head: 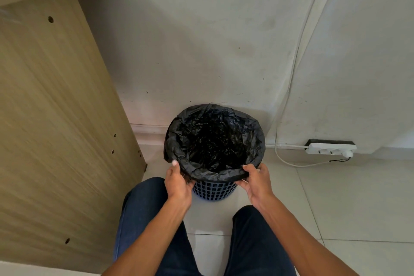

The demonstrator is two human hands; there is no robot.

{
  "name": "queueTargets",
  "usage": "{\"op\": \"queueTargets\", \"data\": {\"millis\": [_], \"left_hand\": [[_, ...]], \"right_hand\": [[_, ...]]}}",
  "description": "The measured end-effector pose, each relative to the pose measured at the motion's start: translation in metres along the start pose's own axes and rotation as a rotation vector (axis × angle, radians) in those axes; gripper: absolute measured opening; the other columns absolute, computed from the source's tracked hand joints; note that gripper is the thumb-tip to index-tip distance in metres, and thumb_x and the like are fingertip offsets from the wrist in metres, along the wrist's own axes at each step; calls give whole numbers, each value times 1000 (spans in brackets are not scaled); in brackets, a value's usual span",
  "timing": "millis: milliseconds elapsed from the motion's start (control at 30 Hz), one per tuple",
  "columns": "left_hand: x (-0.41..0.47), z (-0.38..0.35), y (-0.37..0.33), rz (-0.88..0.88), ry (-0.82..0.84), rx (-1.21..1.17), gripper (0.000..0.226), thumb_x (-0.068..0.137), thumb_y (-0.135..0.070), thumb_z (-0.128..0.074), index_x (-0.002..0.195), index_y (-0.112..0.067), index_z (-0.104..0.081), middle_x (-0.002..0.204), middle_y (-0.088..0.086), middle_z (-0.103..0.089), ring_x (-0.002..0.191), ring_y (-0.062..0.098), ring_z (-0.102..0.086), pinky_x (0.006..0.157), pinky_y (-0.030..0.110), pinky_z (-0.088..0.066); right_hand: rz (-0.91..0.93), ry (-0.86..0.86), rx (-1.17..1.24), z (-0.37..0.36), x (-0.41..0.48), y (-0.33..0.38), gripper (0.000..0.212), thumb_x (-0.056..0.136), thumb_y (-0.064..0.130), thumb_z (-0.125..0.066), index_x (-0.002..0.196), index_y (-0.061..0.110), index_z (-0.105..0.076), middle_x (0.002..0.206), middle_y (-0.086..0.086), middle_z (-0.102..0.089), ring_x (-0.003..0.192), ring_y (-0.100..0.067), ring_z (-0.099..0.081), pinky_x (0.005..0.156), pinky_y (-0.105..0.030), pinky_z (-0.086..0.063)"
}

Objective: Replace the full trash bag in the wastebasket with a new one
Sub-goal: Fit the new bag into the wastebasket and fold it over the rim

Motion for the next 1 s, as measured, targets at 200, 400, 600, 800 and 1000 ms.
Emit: {"op": "queueTargets", "data": {"millis": [200, 400, 600, 800, 1000], "left_hand": [[2, 0, 0, 90, -34, -11, 22, 109, -25, -37, 114, -16, -57, 108, 7, -60, 93, 20, -59, 86, 41, -50], [3, 7, -2, 188, -44, 49, 20, 106, -12, -40, 95, -9, -57, 95, 12, -60, 82, 24, -59, 75, 40, -52], [9, 12, -12, 60, -95, 147, 21, 105, -3, -38, 119, -2, -54, 100, 17, -61, 81, 25, -61, 68, 40, -55], [8, 5, -23, -5, -111, 312, 26, 93, -34, -69, 90, -9, -60, 91, 12, -64, 74, 21, -60, 55, 31, -54], [4, 1, -14, 4, -122, 223, 17, 93, -15, -69, 102, -6, -58, 102, 15, -65, 74, 20, -59, 55, 31, -51]], "right_hand": [[-39, 78, -70, 0, 18, 13, 36, 93, -4, -49, 128, 4, -48, 125, -22, -62, 111, -36, -64, 72, -49, -61], [-22, 93, -142, 4, 29, 21, 36, 94, -3, -48, 129, 6, -46, 127, -18, -59, 112, -34, -63, 75, -53, -60], [-33, 124, -249, 5, 41, 34, 30, 95, -2, -49, 125, 2, -49, 129, -20, -58, 114, -37, -62, 85, -59, -57], [-28, 107, -285, 0, 48, 39, 32, 97, -2, -49, 129, -2, -51, 127, -23, -62, 112, -35, -64, 77, -51, -61], [-88, -23, -10, 3, 14, 27, 37, 97, 19, -62, 128, -2, -56, 120, -16, -67, 108, -28, -65, 78, -40, -58]]}}
Point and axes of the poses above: each hand's wrist, its own x-axis towards the middle knuckle, its own z-axis out of the back of the hand, y = z × x, the point moved 2 cm from there along x, towards the middle knuckle
